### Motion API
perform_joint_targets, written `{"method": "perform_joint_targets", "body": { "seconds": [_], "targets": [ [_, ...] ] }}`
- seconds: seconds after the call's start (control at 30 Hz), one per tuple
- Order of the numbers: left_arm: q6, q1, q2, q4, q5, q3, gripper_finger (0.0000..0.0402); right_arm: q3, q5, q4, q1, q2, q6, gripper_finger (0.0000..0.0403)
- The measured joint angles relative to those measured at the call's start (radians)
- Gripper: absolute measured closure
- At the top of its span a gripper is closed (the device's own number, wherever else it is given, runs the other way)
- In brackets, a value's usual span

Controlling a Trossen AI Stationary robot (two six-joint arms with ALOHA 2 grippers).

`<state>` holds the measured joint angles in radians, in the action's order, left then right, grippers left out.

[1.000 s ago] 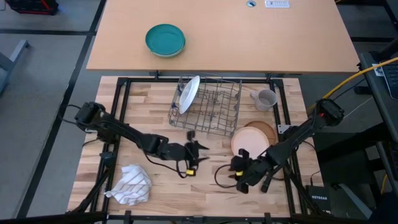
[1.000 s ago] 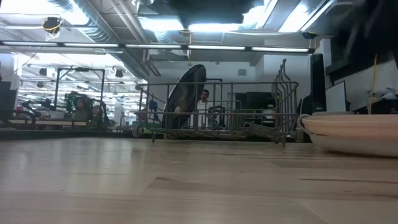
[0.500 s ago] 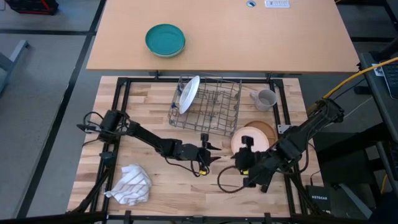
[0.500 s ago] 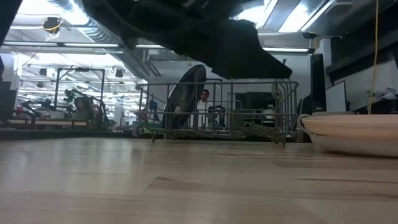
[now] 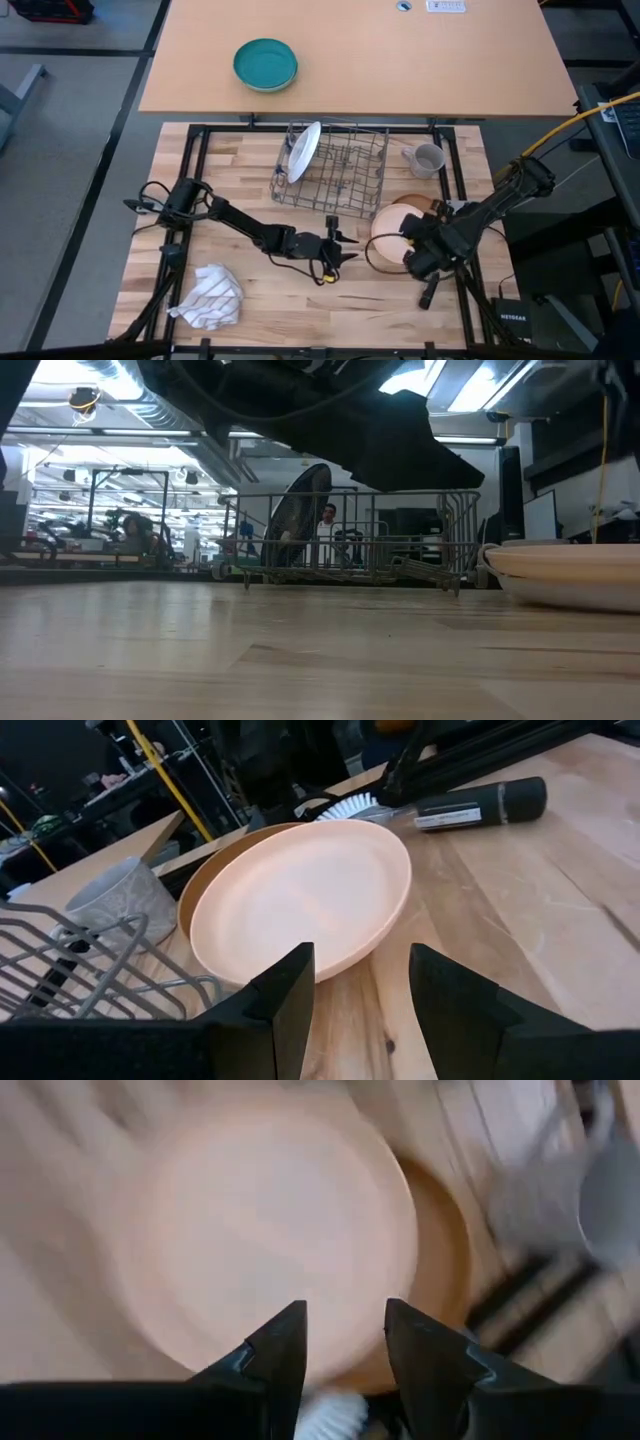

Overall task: Sort dishes
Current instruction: Put the light orange plate in the dish rack

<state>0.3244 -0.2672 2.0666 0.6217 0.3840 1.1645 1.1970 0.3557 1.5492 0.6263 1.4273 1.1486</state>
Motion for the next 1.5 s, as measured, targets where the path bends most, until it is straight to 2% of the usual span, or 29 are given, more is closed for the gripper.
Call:
{"method": "perform_joint_targets", "body": {
  "seconds": [0.1,0.2,0.37,0.6,0.73,0.87,1.1,1.5],
  "targets": [
    [-0.010,0.000,0.000,-0.003,0.000,0.000,0.0249,-0.100,-0.102,0.022,-0.036,0.006,0.007,0.0260],
    [-0.022,-0.002,0.000,-0.015,0.000,0.000,0.0249,-0.182,-0.135,0.026,-0.047,0.005,0.004,0.0260],
    [-0.024,-0.004,0.000,-0.019,-0.001,0.000,0.0249,-0.252,-0.159,0.007,-0.053,-0.003,0.005,0.0260],
    [-0.037,-0.004,0.000,-0.020,0.000,0.000,0.0249,-0.331,-0.166,-0.164,-0.053,-0.045,0.028,0.0260],
    [-0.045,-0.006,0.000,-0.020,0.000,0.000,0.0249,-0.381,-0.173,-0.195,-0.051,-0.068,0.061,0.0260],
    [-0.061,-0.008,0.000,-0.020,0.000,0.000,0.0249,-0.423,-0.195,-0.205,-0.051,-0.093,0.097,0.0260],
    [-0.064,-0.008,0.000,-0.020,0.000,-0.001,0.0249,-0.489,-0.198,-0.343,-0.051,-0.147,0.136,0.0260],
    [-0.067,-0.010,0.000,-0.019,0.000,-0.001,0.0249,-0.490,-0.210,-0.364,-0.051,-0.148,0.142,0.0271]
  ]
}}
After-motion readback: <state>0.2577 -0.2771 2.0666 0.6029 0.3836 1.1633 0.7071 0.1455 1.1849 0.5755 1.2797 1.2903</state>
